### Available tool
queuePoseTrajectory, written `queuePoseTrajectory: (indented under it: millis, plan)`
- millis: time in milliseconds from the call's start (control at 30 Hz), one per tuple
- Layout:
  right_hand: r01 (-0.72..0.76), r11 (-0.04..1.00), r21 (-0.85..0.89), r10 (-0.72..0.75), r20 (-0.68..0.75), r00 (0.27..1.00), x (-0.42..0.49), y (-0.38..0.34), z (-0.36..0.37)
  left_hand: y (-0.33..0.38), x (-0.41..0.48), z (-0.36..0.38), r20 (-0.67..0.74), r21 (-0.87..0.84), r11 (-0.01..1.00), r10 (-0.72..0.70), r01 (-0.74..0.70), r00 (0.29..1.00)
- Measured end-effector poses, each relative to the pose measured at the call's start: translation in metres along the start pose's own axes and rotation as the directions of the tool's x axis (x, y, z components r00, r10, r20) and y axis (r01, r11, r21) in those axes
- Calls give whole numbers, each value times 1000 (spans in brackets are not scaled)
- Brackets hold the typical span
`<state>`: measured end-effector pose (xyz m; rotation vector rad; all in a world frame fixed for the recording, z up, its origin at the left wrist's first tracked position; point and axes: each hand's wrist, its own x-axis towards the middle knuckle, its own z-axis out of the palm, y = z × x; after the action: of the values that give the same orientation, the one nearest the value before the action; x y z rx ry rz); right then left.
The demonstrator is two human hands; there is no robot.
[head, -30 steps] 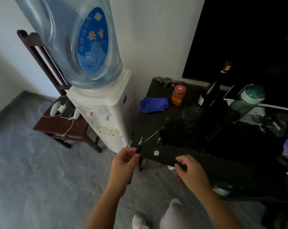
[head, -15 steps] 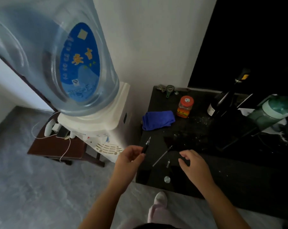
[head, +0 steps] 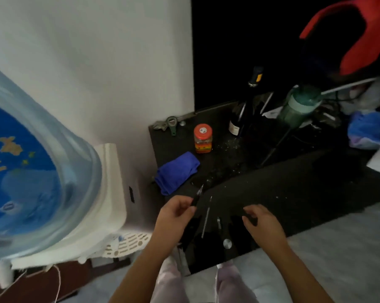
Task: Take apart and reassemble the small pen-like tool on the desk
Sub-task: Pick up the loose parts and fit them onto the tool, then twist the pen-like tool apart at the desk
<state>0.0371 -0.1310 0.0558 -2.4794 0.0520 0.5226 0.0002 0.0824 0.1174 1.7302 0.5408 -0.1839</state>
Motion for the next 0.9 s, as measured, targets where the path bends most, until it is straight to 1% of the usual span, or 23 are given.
queuePoseTrajectory:
  millis: [133,233,300,433,567,667,767,900]
  plan:
    - [-145,984,105,159,-142,977,-32,-1,30,-12,14,-13,191,85,994,44,-62,981]
    - [-227,953,202,268,-207,941,-48,-1,51,-19,20,-21,262,106,992,46,-76,964]
    - [-260,939,224,307,-213,927,-52,0,61,-21,19,-23,264,93,993,42,-69,964]
    - [-282,920,273,344,-217,913,-47,7,74,-27,8,-21,293,97,994,11,-41,956]
    - [-288,905,312,366,-231,902,-25,16,82,-32,2,-19,256,86,995,19,-42,966]
    - [-264,907,328,347,-224,911,-7,19,91,-36,-1,-21,248,76,996,15,-35,969]
    - [-290,913,288,354,-204,913,5,20,99,-38,-1,-23,236,61,998,4,-19,972]
    - [-331,919,212,374,-213,903,13,19,104,-37,-2,-25,227,56,998,25,-38,974]
